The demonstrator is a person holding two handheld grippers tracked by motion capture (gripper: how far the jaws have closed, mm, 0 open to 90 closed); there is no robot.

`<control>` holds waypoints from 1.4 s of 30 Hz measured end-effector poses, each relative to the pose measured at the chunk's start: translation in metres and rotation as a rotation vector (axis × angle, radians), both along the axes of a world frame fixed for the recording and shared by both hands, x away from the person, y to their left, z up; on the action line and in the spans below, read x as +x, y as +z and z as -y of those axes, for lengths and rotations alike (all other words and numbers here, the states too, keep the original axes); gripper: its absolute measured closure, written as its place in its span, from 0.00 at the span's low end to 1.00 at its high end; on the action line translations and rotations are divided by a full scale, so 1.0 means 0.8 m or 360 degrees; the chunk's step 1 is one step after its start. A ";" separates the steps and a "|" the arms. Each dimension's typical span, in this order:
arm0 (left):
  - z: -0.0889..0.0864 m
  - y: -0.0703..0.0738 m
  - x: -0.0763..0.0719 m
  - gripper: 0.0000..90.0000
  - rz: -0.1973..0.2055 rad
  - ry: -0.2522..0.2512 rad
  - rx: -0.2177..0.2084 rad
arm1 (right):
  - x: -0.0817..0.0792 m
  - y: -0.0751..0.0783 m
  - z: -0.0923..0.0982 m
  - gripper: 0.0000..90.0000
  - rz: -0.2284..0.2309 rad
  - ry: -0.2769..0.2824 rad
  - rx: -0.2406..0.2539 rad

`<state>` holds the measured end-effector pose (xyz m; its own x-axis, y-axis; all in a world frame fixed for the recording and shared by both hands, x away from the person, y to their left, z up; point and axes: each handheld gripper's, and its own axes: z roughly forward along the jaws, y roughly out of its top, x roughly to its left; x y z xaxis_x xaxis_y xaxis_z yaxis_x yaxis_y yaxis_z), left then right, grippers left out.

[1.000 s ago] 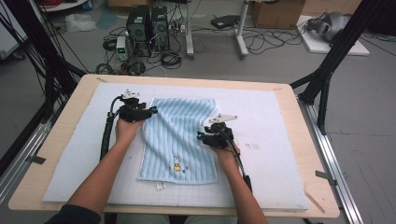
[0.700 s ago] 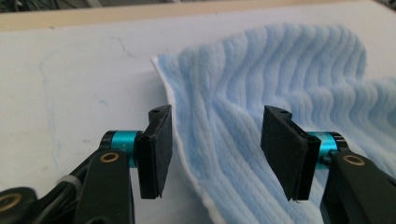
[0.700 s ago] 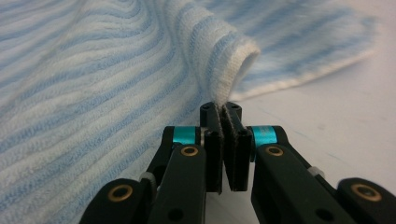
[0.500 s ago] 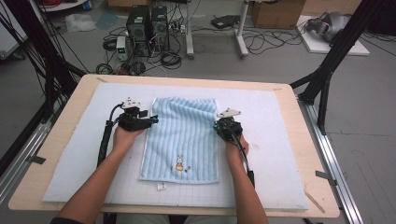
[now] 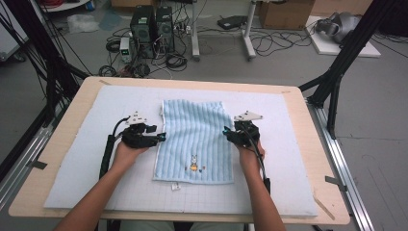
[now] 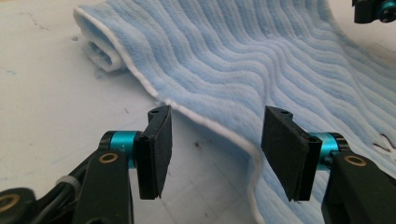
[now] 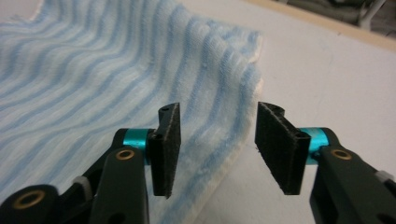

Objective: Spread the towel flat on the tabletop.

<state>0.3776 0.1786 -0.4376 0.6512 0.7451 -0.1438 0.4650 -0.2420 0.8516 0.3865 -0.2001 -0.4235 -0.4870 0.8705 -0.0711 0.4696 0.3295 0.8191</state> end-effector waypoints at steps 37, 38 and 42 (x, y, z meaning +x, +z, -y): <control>0.021 -0.015 -0.091 0.96 -0.0076 -0.0195 0.0195 | -0.119 -0.031 0.003 0.95 -0.0227 0.0472 -0.0009; 0.018 -0.016 -0.096 0.96 -0.0075 -0.0202 0.0180 | -0.122 -0.030 0.003 0.95 -0.0226 0.0483 -0.0009; 0.012 -0.016 -0.116 0.96 -0.0080 -0.0240 0.0176 | -0.135 -0.028 -0.001 0.95 -0.0254 0.0533 -0.0036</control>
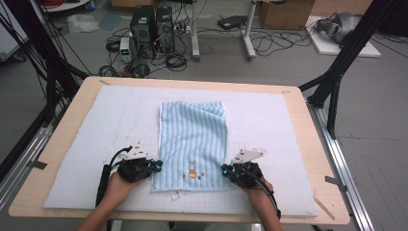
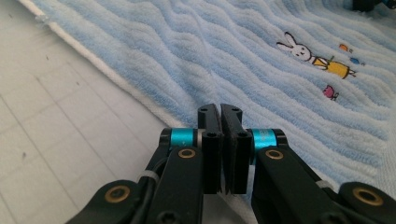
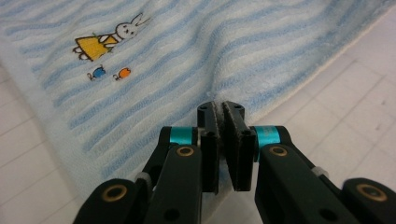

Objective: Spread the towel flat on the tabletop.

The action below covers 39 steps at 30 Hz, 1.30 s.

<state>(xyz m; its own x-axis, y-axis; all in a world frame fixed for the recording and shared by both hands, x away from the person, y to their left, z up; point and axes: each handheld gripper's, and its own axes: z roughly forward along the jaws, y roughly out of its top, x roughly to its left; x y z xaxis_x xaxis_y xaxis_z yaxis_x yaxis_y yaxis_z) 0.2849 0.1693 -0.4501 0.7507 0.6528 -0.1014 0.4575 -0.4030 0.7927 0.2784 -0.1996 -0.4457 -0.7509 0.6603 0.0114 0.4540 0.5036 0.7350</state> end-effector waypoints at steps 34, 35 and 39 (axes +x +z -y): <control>-0.058 0.032 0.020 0.56 0.0108 0.0302 -0.0339 | 0.025 0.002 -0.085 0.95 -0.0043 0.0203 0.0003; -0.060 0.033 0.021 0.56 0.0113 0.0297 -0.0331 | 0.022 0.003 -0.084 0.95 -0.0053 0.0259 0.0000; -0.063 0.034 0.026 0.56 0.0116 0.0296 -0.0339 | 0.007 0.004 -0.077 0.95 -0.0099 0.0356 0.0019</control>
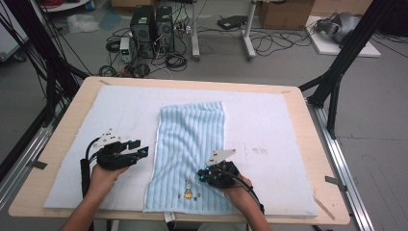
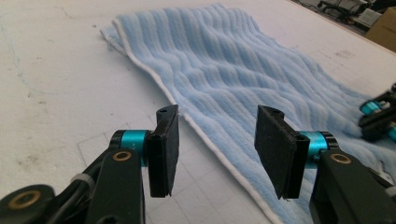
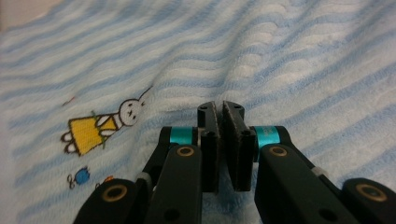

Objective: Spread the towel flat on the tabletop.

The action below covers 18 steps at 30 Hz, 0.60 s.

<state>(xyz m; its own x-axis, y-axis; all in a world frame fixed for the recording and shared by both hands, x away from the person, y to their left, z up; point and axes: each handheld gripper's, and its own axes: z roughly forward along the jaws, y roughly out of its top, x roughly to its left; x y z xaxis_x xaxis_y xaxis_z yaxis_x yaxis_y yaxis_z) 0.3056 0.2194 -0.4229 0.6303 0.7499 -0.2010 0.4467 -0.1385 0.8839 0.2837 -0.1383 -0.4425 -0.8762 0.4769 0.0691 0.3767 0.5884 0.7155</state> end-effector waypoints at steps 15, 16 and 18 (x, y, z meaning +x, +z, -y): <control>0.008 0.000 0.037 0.56 0.0044 -0.0012 -0.0018 | 0.016 0.018 0.018 0.60 0.0110 -0.0075 0.0150; 0.009 -0.002 0.039 0.56 0.0045 -0.0009 -0.0020 | 0.023 0.017 0.015 0.56 0.0151 -0.0119 0.0120; 0.011 -0.002 0.045 0.56 0.0030 -0.0012 0.0014 | 0.038 0.012 0.010 0.53 0.0208 -0.0240 0.0062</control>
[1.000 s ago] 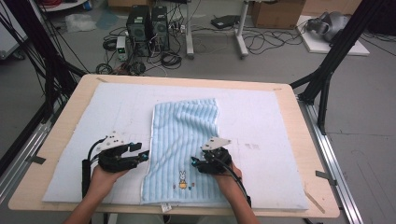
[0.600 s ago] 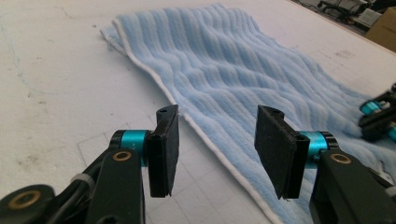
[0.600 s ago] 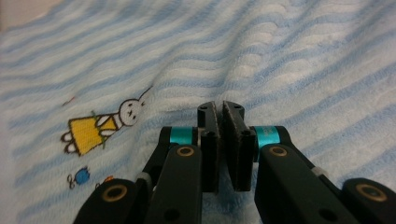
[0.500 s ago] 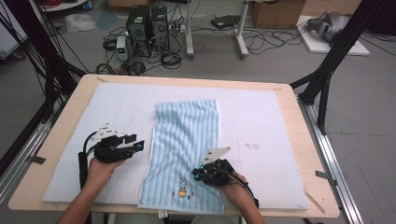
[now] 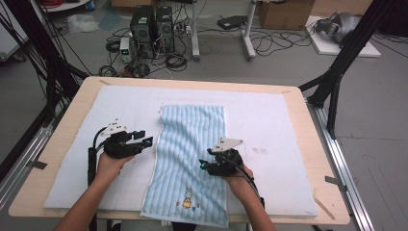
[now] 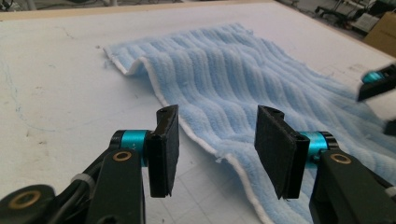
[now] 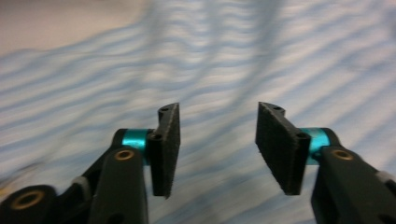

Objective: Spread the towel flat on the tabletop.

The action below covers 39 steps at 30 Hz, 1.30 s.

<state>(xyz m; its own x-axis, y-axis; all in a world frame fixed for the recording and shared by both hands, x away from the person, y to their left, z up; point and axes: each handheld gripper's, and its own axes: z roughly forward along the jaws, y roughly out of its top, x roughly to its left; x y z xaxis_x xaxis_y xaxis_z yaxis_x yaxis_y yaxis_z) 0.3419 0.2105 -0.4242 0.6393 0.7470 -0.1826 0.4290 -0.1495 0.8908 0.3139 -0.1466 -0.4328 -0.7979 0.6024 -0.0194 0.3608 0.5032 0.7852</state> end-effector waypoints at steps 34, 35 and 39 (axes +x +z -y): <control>0.078 -0.031 0.025 0.69 -0.0107 -0.0116 0.0419 | 0.023 0.004 0.042 0.56 -0.0103 -0.0088 0.0210; 0.076 -0.031 0.025 0.80 -0.0145 -0.0152 0.0382 | 0.025 0.004 0.046 0.55 -0.0095 -0.0134 0.0211; 0.067 -0.025 0.016 0.95 -0.0198 -0.0177 0.0417 | 0.032 0.004 0.054 0.54 -0.0064 -0.0225 0.0202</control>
